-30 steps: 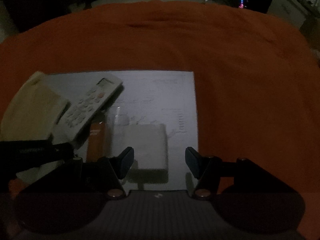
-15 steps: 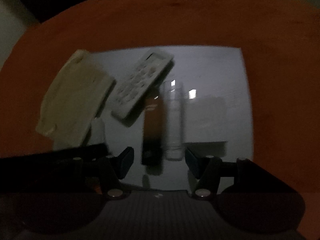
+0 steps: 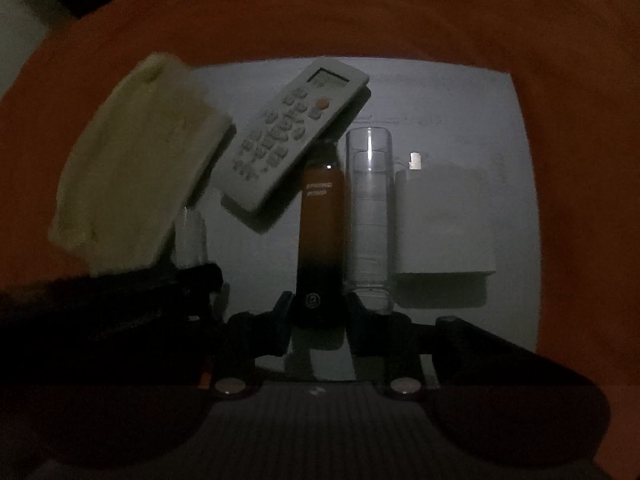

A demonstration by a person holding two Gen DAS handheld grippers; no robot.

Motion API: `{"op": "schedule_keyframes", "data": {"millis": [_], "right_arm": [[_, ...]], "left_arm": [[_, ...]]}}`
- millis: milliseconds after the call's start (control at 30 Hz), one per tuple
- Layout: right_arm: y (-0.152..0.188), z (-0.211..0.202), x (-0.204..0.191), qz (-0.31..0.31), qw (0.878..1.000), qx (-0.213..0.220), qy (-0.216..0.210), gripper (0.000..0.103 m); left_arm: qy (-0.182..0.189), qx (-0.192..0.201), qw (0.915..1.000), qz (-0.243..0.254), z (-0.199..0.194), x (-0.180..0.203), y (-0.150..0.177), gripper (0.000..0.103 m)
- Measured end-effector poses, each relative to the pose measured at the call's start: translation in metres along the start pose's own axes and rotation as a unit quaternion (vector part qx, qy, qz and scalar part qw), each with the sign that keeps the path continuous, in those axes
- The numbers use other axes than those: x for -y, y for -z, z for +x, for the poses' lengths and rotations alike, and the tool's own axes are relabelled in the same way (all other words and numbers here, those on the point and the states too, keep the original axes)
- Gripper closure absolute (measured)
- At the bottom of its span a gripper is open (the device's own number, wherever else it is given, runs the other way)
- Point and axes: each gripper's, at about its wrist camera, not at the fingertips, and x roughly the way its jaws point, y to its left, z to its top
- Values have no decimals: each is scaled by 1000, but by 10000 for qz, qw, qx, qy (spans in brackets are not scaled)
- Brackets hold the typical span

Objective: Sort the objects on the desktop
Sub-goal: 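Grasp the clear glass tube with the left tool while the right tool grasps the orange SPRING WIND bottle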

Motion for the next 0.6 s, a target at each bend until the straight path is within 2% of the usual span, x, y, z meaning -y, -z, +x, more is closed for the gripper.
{"op": "schedule_keyframes", "data": {"millis": [33,167,233,300,400,533,600], "right_arm": [[3,-1,1,-56,9999,-140,-13,74],[14,-6,3,-506,9970,-589,-12,74],[16,-7,4,-637,9960,-622,58,73],[15,-5,7,-488,9967,-643,85,61],[9,-3,8,-333,9977,-591,49,59],[1,-3,5,-244,9989,-405,-80,58],[-3,0,2,-179,9990,-410,-90,58]], "left_arm": [[6,-94,9999,100,0,1,-1,84],[33,-355,9987,376,-2,-2,-3,86],[6,-520,9972,532,-2,-5,-4,86],[-3,-670,9953,694,-2,-7,-5,86],[26,-939,9913,922,1,-4,-7,85],[-120,-865,9893,1167,0,4,-2,61],[-199,-764,9901,1164,1,8,-1,61]]}}
